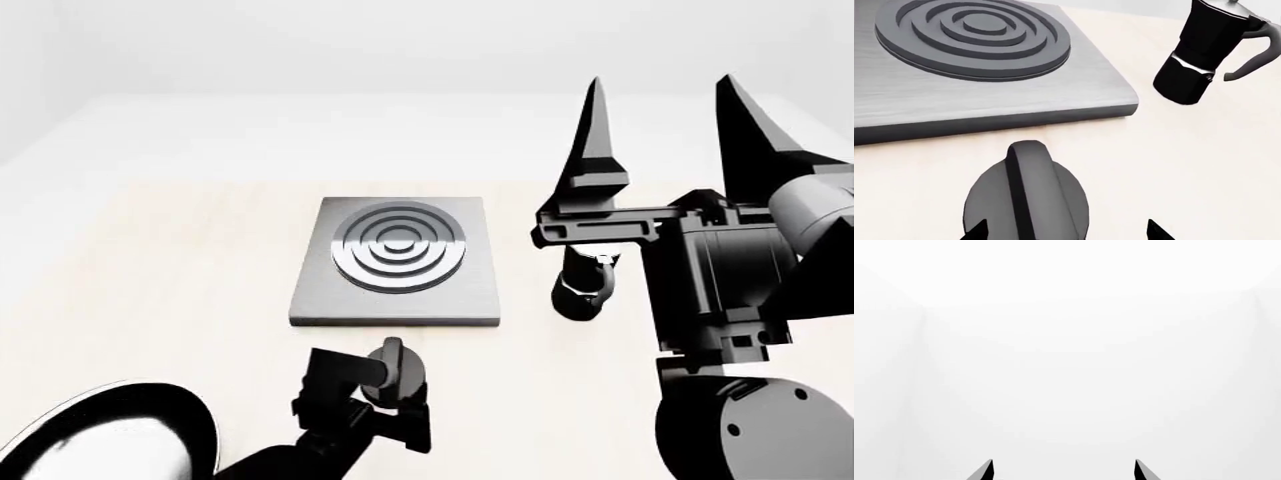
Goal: Turn on the stove and put the moka pot on it.
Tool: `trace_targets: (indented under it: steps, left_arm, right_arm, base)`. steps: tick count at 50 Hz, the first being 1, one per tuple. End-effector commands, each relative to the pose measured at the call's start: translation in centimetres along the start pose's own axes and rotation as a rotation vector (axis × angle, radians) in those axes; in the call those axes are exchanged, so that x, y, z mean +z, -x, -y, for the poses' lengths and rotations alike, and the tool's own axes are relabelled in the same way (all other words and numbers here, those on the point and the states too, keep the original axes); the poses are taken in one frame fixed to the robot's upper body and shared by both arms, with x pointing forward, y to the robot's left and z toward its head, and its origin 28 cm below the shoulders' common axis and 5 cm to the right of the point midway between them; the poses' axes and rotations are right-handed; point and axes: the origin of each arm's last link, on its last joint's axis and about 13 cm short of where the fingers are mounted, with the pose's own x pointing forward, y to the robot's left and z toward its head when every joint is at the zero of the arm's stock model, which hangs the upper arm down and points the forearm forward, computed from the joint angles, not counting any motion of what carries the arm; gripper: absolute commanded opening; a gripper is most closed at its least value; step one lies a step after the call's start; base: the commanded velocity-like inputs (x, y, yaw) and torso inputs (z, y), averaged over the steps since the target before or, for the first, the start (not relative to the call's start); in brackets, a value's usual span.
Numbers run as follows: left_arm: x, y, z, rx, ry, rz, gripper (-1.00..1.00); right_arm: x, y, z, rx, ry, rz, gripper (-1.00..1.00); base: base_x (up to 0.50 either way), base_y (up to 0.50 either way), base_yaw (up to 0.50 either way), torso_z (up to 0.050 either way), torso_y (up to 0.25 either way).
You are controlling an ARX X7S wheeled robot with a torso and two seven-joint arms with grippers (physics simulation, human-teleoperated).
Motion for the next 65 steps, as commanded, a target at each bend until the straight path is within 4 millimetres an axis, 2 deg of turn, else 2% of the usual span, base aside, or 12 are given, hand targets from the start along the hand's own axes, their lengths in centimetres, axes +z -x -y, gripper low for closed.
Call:
trace_targets:
  steps: [1,32,51,59,65]
  left_arm:
    - [-0.3,-0.4,0.1,-0.013,0.004,-0.013,1.0]
    - [-0.8,-0.9,0.7,-0.045,0.019,-0.025,1.0]
    - [-0.8,-1.2,2.1,-0.111,0.004,-0.041,1.0]
    - [-0.2,-1.4,3.1,-0.151,-0.02,-0.04,1.0]
    - [0.8,-2.2,3.0,-0.149,-0.04,-0.023,1.0]
  right_arm:
    - [-0.1,0.0,0.0,0.0,-0.001,-0.001,1.0]
    - [0.0,0.0,0.0,0.004,-0.001,-0.001,1.0]
    - [0.1,-0.1,0.0,0.003,-0.003,0.004,1.0]
    - [0.1,0.0,0.0,0.005,-0.004,0.002,1.0]
    - [0.0,0.1,0.0,0.003,-0.003,-0.001,1.0]
  base:
    - [0.0,0.0,0.0,0.0,0.0]
    - [0.0,0.0,0.0,0.0,0.0]
    - [0.0,0.0,0.0,0.0,0.0]
    - [0.0,0.0,0.0,0.0,0.0]
    - [0.0,0.0,0.0,0.0,0.0]
